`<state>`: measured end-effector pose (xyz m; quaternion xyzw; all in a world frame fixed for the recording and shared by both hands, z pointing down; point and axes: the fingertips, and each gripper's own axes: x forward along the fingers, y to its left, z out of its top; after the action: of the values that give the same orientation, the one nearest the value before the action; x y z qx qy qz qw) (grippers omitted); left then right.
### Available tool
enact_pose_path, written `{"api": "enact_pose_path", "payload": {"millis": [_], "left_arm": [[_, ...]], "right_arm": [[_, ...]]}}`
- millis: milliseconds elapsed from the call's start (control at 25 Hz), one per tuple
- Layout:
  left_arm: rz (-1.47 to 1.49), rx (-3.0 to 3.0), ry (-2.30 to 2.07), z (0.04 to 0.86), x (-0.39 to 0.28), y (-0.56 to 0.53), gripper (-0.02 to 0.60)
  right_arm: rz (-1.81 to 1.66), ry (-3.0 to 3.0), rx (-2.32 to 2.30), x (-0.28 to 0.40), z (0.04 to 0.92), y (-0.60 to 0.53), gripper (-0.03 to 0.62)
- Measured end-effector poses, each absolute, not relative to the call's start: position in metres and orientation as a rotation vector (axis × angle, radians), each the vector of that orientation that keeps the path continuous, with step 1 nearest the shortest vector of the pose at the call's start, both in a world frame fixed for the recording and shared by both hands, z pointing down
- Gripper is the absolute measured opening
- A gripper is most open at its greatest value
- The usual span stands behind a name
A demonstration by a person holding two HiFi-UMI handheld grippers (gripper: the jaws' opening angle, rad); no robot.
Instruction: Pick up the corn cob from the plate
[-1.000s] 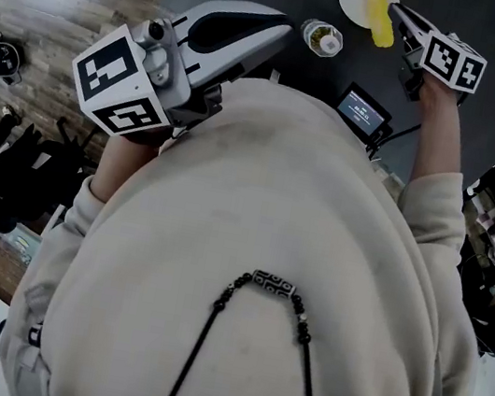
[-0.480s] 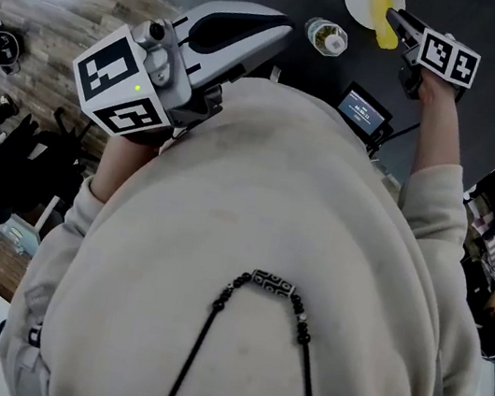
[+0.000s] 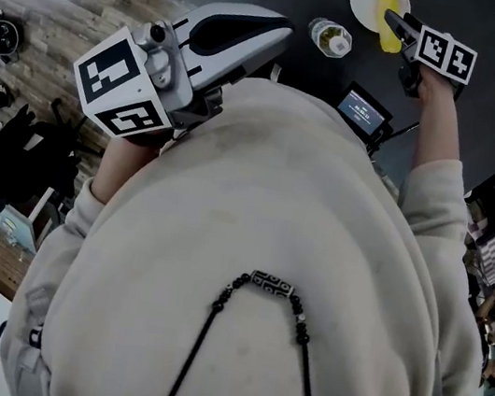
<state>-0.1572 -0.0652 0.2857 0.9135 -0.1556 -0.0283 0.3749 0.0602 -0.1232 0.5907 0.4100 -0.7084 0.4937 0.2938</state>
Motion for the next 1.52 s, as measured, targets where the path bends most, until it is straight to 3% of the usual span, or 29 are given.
{"api": "enact_pose_path", "payload": {"millis": [320,840,1520], "left_arm": [[-0.080,2.329,-0.425,0.287,-0.162,-0.062,0.000],[-0.082,2.327,-0.442,0.287,-0.166,-0.059,0.000],[-0.079,2.357,-0.406,0.281,-0.157,-0.054,0.000]], "right_arm": [[1.256,-1.814,1.042,0.061,0.615,-0.117,0.262],[1.201,-1.661,0.965,0.066,0.661,-0.096,0.264],[1.175,-1.756,1.003,0.068,0.642,-0.098,0.256]]}}
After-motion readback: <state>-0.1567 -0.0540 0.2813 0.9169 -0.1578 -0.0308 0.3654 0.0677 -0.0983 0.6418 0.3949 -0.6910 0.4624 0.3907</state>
